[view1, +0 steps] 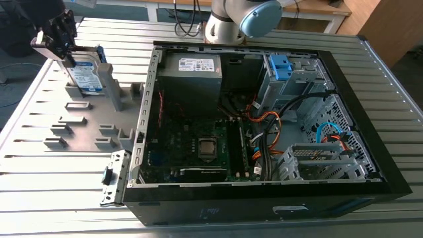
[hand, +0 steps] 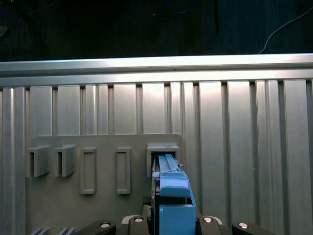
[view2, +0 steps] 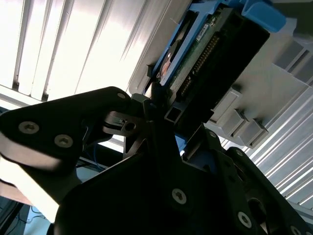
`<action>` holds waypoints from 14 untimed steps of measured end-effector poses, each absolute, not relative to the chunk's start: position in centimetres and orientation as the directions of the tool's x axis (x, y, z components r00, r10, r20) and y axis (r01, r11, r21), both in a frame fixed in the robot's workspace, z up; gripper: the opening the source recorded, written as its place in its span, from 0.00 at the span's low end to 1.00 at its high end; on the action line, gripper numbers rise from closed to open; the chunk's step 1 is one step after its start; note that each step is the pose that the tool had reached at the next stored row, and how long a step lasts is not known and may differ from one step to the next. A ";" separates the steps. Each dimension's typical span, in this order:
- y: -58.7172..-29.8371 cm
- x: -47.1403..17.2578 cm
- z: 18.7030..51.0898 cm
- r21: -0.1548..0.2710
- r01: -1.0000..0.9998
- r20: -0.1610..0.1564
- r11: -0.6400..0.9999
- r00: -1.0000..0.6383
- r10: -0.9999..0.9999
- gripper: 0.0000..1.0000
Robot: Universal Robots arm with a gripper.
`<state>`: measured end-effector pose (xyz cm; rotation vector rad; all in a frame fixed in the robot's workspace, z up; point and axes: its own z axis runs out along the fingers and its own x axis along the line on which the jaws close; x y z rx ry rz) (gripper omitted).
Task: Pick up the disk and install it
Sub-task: 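Pick up the disk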
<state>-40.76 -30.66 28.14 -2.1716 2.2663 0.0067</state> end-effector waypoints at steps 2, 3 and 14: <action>-30.7 -40.8 28.1 0.001 -0.999 -0.005 0.043 -0.043 -0.999 0.36; -30.7 -40.8 28.1 0.001 -0.999 -0.005 0.043 -0.043 -0.999 0.36; -30.7 -40.8 28.9 0.001 -0.999 -0.005 0.042 -0.042 -0.999 0.36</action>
